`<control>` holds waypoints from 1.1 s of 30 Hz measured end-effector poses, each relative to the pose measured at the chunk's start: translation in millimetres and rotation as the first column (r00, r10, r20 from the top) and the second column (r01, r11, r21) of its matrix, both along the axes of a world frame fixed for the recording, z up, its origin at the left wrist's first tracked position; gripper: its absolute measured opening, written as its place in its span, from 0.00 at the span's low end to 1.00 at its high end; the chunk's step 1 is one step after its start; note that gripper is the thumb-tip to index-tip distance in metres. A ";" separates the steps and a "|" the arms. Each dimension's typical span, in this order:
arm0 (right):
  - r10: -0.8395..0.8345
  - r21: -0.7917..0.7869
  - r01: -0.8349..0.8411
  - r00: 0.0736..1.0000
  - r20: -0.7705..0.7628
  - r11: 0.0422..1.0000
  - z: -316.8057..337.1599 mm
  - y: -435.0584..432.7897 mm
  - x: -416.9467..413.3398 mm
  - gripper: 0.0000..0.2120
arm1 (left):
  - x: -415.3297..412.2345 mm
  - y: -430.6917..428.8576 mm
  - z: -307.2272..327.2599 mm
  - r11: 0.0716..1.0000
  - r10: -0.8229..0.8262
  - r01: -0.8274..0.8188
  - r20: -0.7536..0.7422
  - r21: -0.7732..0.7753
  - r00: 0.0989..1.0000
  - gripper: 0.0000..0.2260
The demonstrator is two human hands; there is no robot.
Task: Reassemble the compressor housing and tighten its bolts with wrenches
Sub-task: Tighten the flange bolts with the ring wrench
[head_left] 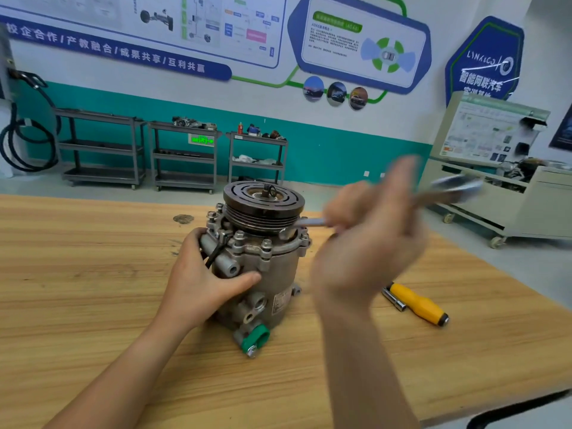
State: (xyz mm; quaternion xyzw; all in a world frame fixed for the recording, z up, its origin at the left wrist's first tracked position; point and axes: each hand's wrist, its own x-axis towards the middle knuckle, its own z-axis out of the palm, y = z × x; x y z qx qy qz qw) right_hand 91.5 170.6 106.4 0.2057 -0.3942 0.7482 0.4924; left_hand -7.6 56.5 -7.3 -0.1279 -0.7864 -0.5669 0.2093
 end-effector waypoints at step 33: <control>0.817 -0.711 -0.416 0.396 0.419 0.567 -9.2 114.4 -172.2 0.37 | 8.7 0.5 4.8 0.998 -0.058 0.059 0.032 -0.020 0.998 0.52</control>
